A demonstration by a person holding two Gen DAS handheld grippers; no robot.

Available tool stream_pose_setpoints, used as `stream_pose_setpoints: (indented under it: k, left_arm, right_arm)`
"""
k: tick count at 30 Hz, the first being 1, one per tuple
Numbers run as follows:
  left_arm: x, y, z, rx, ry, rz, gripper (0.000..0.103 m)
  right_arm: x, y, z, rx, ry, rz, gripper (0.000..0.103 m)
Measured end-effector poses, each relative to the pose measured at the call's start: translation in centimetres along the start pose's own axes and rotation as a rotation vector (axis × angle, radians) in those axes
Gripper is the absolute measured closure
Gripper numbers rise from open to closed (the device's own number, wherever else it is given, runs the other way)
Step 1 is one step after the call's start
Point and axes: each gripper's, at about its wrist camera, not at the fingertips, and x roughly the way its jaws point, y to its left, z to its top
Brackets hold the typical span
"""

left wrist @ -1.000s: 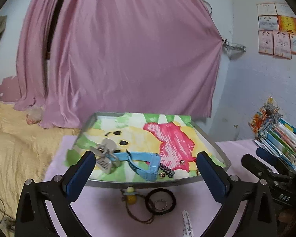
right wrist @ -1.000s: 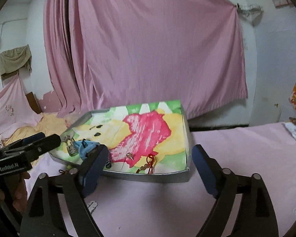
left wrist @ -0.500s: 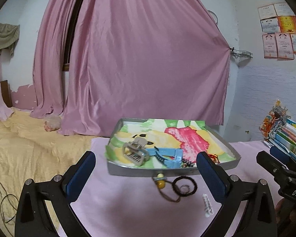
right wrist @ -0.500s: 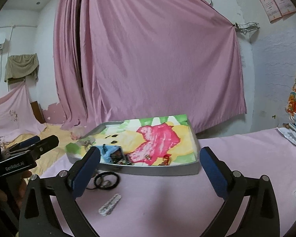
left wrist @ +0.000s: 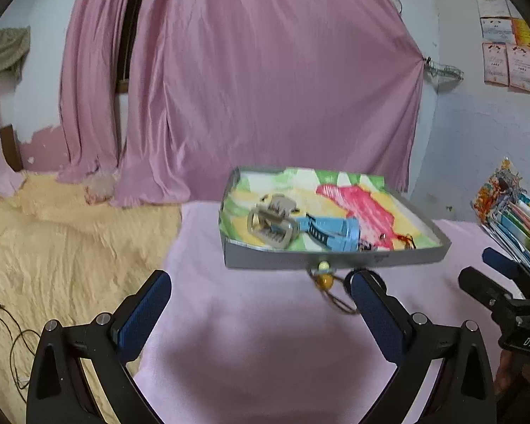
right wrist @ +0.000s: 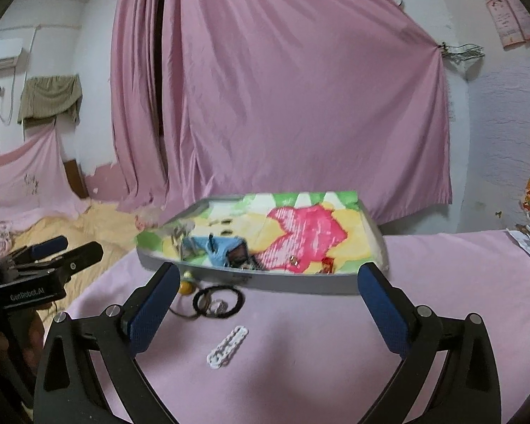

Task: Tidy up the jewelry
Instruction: 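Open both tools and pull them back from the tray, then grasp the brown cord with yellow bead with the left tool while the right tool grasps the white hair clip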

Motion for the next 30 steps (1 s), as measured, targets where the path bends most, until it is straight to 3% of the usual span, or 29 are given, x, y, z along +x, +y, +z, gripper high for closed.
stream_pose_setpoints:
  k: [10,14,18,23,30]
  left_arm:
    - [2.7,0.3,-0.5,0.000,0.134,-0.015,0.001]
    - [3.3,0.1,-0.6,0.004,0.166,-0.034,0.001]
    - [3.9,-0.3,-0.4,0.000,0.194,-0.076,0.001]
    - [4.7,-0.9,-0.1,-0.023,0.220,-0.123,0.012]
    - [6.5,-2.4,0.0,-0.029,0.281,-0.188,0.038]
  right_arm:
    - [3.3,0.7,-1.1,-0.051,0.231,0.055,0.005]
    - [4.7,0.8,-1.9,-0.041,0.324,0.083,0.023]
    - [5.9,1.2,-2.5,-0.044,0.384,0.110,0.031]
    - [6.8,2.0,-2.9,-0.075,0.435,0.130,0.042]
    - [7.7,2.4,-3.3,-0.119,0.490,0.115,0.055]
